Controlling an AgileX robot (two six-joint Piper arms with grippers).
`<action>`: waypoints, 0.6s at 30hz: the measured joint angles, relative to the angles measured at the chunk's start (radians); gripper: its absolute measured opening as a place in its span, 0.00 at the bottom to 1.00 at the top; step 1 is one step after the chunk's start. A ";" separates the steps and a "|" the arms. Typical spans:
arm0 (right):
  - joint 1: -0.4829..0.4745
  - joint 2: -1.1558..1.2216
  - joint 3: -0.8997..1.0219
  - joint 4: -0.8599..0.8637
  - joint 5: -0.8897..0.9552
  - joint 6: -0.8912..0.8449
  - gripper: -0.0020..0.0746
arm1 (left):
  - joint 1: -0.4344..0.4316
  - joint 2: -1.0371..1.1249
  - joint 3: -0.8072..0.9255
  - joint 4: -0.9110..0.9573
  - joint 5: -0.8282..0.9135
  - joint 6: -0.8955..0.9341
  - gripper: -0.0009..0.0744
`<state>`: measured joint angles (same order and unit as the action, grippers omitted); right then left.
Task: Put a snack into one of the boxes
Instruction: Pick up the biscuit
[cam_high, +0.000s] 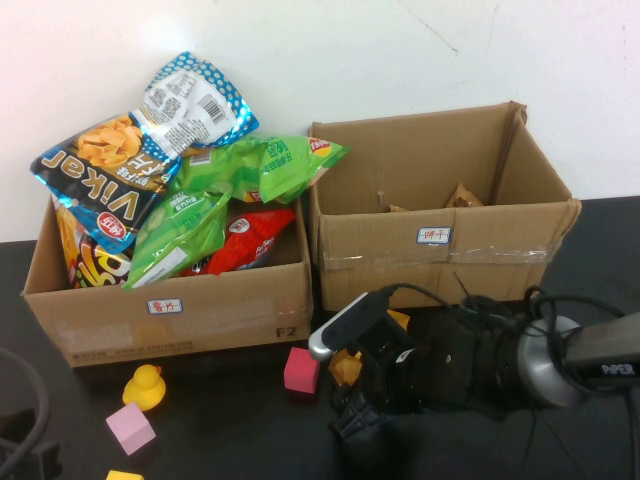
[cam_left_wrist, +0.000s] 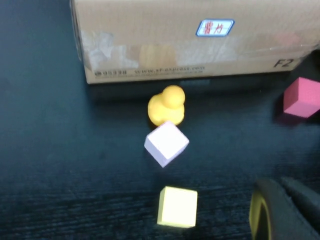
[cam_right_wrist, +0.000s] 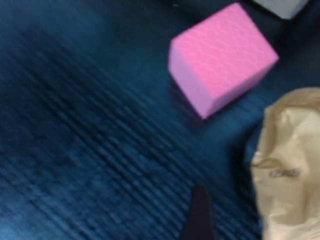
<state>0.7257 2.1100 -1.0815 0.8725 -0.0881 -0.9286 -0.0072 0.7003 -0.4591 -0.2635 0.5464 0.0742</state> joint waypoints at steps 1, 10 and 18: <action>0.000 0.008 -0.002 0.000 -0.007 -0.002 0.70 | 0.000 0.000 0.006 -0.002 -0.002 0.000 0.01; 0.000 0.088 -0.064 0.000 -0.009 -0.035 0.70 | 0.000 0.000 0.016 -0.021 -0.042 0.021 0.01; 0.000 0.090 -0.081 0.003 0.051 -0.041 0.44 | 0.000 0.000 0.016 -0.027 -0.046 0.025 0.01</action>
<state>0.7257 2.2002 -1.1622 0.8753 -0.0373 -0.9697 -0.0072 0.7003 -0.4428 -0.2910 0.5003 0.0995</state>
